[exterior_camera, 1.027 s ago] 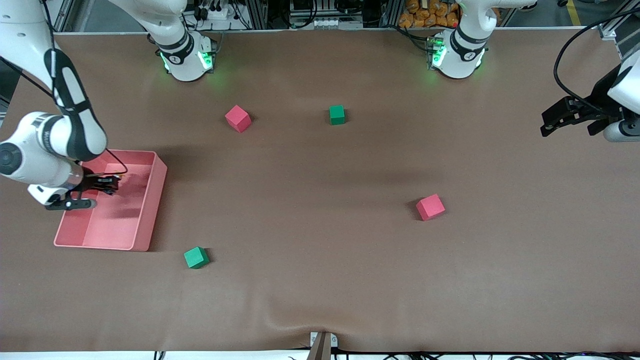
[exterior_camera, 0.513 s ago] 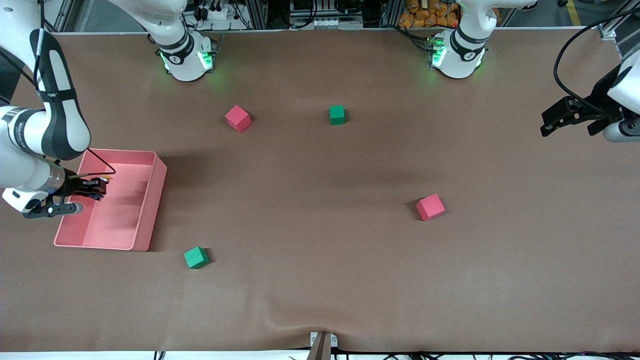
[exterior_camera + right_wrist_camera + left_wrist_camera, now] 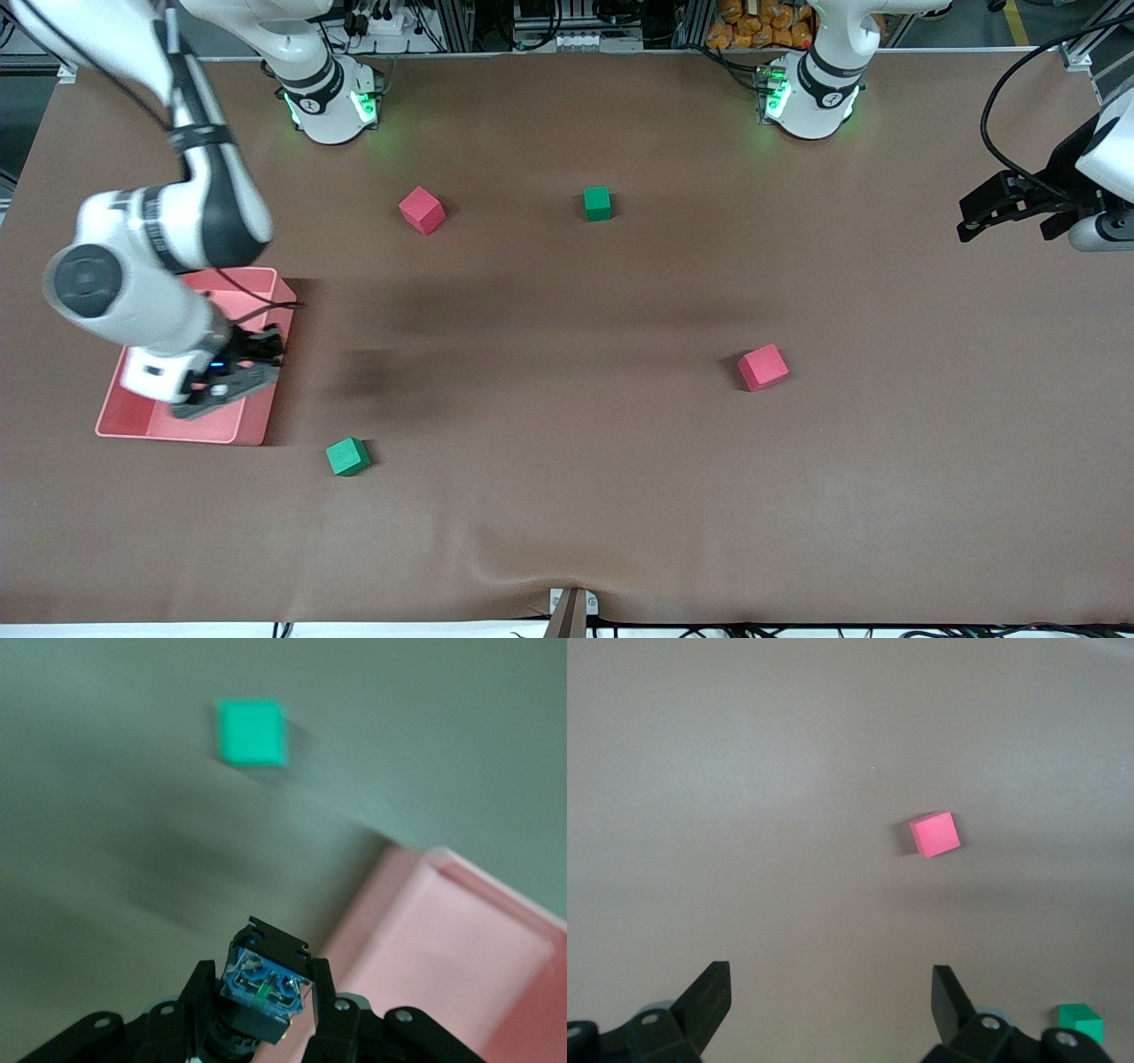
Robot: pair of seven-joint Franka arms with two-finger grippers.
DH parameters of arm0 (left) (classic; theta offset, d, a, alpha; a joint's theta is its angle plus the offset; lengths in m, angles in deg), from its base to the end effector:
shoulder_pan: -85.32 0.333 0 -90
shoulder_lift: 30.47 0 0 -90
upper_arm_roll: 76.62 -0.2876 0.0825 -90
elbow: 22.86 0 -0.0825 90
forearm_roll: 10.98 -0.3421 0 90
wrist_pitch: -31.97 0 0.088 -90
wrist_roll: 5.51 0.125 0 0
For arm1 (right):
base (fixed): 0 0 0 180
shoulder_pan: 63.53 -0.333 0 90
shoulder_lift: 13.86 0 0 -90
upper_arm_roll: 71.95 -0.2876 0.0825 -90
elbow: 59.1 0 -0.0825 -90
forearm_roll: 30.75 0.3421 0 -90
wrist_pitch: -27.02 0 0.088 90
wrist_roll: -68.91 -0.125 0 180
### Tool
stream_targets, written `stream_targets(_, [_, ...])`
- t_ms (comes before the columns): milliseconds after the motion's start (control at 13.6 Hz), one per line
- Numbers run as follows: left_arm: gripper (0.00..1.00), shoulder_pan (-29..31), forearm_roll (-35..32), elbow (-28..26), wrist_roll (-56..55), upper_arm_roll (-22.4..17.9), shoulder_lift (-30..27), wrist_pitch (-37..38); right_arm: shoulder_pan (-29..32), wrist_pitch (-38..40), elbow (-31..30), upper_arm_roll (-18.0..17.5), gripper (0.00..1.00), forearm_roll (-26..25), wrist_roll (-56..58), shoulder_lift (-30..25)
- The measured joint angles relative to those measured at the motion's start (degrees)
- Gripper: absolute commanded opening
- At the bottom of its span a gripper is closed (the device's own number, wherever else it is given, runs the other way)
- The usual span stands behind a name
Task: Place and upright button with both arms
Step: 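Carry the button to the table middle and set it down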
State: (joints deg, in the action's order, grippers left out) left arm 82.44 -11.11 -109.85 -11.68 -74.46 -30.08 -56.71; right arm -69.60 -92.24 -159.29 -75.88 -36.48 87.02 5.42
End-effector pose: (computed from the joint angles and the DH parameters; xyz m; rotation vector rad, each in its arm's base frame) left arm 0.5113 -0.0447 0.5951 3.1410 0.0311 0.0358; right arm 0.5914 0.0947 0.3560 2.9676 0.8146 -0.0109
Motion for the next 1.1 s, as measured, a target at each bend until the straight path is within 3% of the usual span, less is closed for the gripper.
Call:
stream_targets(440, [1.0,0.0,0.0,-0.13,0.0,0.02,0.13,0.0,-11.79,-6.12,2.46,-0.28,0.19,-0.01,0.13,3.91])
stream_targets(807, [1.0,-0.06,0.0,-0.14,0.0,0.1,0.9,0.0,-24.9,-7.84,15.85,-0.36,0.18,-0.03,-3.15,17.08])
stream_targets(1100, [1.0,-0.04,0.0,-0.14,0.0,0.1,1.21,0.0,-31.78,-12.45,18.83,-0.25,0.17,-0.08,-15.38,23.7])
